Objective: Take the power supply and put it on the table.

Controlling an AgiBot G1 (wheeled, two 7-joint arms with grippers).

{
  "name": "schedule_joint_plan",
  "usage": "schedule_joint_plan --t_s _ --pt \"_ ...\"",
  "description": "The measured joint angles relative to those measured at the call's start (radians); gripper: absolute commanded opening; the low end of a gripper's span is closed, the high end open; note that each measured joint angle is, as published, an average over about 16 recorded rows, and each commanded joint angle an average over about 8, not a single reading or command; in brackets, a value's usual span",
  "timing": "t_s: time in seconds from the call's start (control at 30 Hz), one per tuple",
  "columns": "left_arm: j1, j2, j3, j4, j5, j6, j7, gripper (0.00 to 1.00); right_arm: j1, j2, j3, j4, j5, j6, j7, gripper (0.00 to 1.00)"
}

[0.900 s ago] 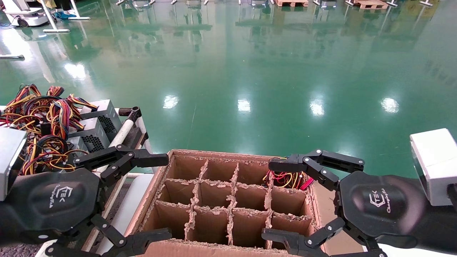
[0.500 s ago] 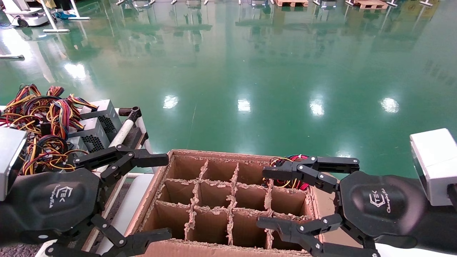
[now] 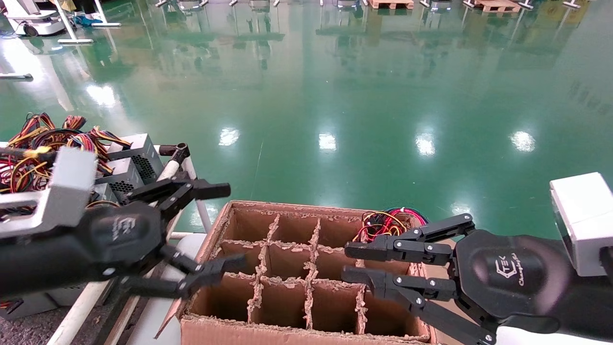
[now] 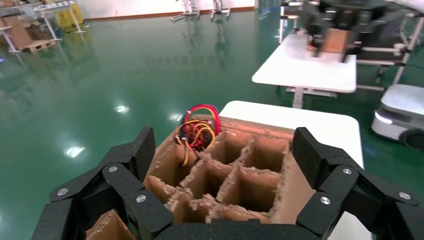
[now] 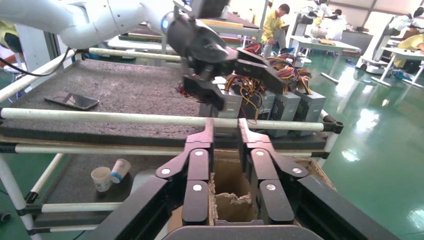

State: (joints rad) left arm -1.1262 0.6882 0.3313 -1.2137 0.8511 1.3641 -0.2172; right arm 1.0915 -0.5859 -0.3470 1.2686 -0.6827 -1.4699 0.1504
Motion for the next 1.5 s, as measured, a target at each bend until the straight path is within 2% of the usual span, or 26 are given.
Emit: schedule_joint_plan --t_s 0.23,0.47,1.07,1.3,1.5 --pt "-0.065 0.095 0.055 0.108 0.073 -0.015 0.008 1.00 0.000 0.000 0.000 0.000 0.000 0.000 0.000 0.00" --pt "-0.147 0.219 0.113 0.283 0.147 -0.002 0.074 1.00 0.000 0.000 0.000 0.000 0.000 0.000 0.000 0.00" --pt "-0.326 0.529 0.202 0.772 0.266 0.073 0.450 1.00 0.000 0.000 -0.001 0.000 0.000 0.000 0.000 0.00" --pt "-0.361 0.621 0.217 0.921 0.285 0.008 0.561 1.00 0.000 0.000 -0.001 0.000 0.000 0.000 0.000 0.00" --pt "-0.366 0.666 0.240 0.967 0.285 -0.105 0.610 1.00 0.000 0.000 -0.001 0.000 0.000 0.000 0.000 0.00"
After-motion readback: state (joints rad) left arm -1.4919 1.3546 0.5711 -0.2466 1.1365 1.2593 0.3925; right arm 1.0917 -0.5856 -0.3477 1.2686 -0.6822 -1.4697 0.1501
